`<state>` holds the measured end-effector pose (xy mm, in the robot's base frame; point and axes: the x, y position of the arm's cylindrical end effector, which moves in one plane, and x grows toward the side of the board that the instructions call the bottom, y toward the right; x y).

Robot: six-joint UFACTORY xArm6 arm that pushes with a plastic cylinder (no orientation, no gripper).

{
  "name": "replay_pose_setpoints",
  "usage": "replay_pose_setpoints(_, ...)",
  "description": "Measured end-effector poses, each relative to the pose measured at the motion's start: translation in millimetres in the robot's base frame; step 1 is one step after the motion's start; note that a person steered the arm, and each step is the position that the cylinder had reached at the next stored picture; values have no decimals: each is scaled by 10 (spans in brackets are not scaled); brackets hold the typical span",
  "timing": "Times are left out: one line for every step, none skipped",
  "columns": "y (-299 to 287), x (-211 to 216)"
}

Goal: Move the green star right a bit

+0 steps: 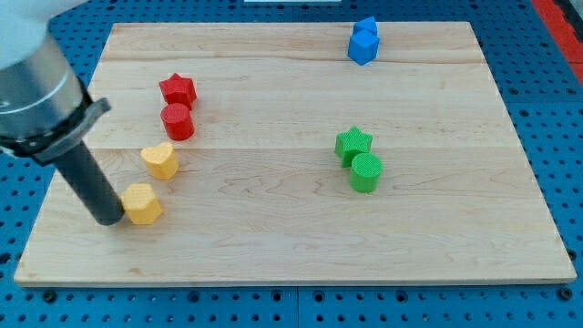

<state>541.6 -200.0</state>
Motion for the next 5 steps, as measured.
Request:
replay_pose_setpoints(104,0)
replay_pose_setpoints(-48,-40)
replay_pose_setpoints(-229,-81)
replay_pose_setpoints(-234,-109)
replay_pose_setpoints(-233,-99)
